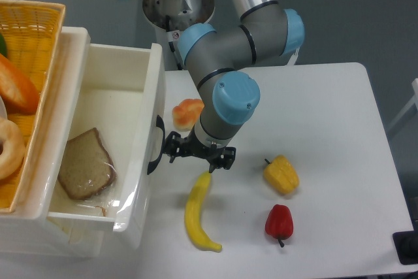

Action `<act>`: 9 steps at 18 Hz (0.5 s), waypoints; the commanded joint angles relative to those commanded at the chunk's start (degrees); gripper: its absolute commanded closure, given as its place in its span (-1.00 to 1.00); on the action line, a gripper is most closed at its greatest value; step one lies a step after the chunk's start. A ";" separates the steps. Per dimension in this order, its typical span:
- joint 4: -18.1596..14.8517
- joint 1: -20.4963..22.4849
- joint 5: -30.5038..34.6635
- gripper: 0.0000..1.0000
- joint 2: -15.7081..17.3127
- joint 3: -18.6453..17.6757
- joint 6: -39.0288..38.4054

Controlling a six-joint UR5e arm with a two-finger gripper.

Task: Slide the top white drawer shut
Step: 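Push the white drawer front into the cabinet with the gripper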

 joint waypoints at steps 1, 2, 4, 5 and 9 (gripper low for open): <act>0.00 -0.09 -0.09 -1.00 0.35 0.00 -0.09; 0.00 -0.61 -0.35 -1.00 0.53 -0.09 -0.17; -0.17 -1.32 -0.44 -1.00 0.70 -0.26 -0.44; -0.18 -1.84 -0.35 -1.00 0.70 -0.44 -0.44; -0.17 -3.60 -0.44 -1.00 1.05 -0.44 -0.61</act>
